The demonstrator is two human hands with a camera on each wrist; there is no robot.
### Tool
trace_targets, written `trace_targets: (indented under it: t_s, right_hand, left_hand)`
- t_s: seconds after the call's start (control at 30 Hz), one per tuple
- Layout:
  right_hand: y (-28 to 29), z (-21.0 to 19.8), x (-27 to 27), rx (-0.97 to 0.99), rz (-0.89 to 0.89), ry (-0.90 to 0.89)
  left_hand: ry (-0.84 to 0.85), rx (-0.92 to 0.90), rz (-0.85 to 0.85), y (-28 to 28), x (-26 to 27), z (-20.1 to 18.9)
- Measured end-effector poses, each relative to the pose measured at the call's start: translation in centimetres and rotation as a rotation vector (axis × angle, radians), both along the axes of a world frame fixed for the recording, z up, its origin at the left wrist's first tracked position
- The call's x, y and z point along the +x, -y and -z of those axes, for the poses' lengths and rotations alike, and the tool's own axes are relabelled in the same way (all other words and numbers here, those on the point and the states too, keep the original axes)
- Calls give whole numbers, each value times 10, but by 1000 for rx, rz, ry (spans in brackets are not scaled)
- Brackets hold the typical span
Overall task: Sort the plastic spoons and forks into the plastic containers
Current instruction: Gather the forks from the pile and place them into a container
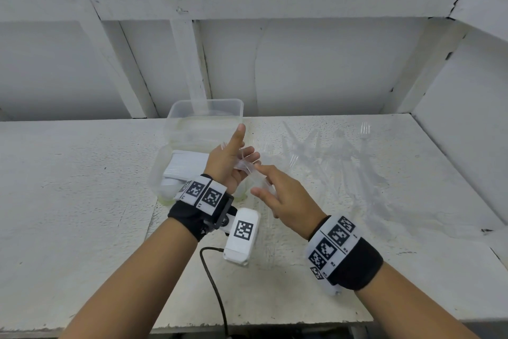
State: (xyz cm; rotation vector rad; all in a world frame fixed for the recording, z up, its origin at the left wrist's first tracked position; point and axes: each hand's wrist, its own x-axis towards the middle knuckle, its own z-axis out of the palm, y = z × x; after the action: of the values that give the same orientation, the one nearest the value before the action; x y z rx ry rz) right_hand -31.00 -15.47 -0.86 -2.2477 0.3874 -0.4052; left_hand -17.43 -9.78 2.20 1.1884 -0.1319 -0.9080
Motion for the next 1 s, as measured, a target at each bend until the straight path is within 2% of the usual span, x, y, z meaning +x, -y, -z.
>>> trace_targets:
  t_s: [0.17, 0.37, 0.47, 0.67, 0.87, 1.0]
  right_hand:
    - [6, -5, 0, 35, 45, 10]
    - [10, -11, 2, 402, 119, 21]
    - [5, -12, 4, 540, 110, -36]
    - [0, -11, 7, 515, 123, -74]
    - [1, -13, 7, 240, 60, -123]
    - [12, -22, 15, -367, 129, -263]
  left_hand:
    - [23, -77, 61, -1, 2, 0]
    - [26, -168, 101, -3, 0, 0]
    - [43, -131, 64, 1, -4, 0]
    - [134, 44, 37, 6, -5, 0]
    - [70, 8, 27, 4, -1, -4]
    - [31, -36, -57, 7, 1, -4]
